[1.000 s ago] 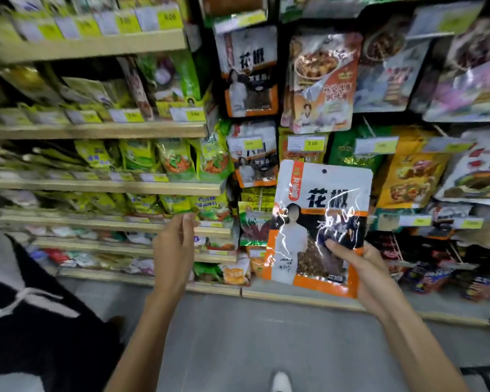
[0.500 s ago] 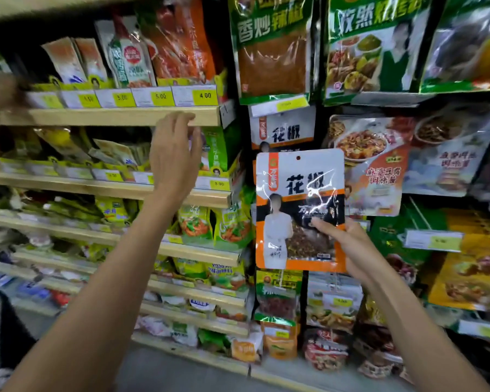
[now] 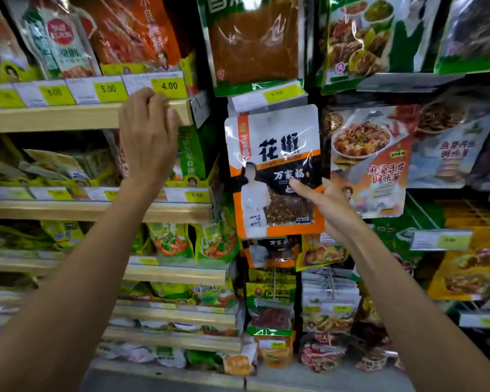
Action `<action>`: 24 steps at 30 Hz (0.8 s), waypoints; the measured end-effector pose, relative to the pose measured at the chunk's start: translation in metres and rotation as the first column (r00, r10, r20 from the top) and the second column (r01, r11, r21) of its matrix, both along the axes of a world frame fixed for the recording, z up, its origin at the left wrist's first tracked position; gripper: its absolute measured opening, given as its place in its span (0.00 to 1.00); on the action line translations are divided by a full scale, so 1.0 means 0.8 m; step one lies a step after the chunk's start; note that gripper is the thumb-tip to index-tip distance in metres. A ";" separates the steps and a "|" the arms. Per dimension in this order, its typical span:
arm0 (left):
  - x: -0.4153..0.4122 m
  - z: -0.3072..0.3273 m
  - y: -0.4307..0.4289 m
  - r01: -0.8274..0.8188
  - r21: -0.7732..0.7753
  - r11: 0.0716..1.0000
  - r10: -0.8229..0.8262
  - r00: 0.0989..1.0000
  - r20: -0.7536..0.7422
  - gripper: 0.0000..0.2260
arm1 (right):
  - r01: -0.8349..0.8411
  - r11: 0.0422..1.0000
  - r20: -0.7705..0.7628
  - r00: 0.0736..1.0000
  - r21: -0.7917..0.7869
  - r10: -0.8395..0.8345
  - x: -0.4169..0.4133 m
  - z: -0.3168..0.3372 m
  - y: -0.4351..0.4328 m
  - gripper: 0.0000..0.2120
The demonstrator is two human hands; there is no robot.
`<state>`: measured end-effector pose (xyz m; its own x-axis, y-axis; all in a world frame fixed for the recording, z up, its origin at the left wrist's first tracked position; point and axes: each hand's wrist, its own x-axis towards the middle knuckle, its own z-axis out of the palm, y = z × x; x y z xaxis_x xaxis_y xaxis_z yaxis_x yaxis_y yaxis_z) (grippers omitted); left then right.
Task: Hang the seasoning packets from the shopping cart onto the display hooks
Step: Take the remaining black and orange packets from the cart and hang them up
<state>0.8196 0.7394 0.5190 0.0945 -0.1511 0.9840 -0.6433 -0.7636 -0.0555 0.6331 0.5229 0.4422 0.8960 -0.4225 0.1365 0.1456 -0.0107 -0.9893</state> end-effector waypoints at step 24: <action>0.007 -0.004 0.003 0.023 0.008 1.000 -0.023 1.000 0.020 0.12 | 0.105 0.994 0.043 0.994 -0.021 -0.104 0.069 0.008 -0.009 0.16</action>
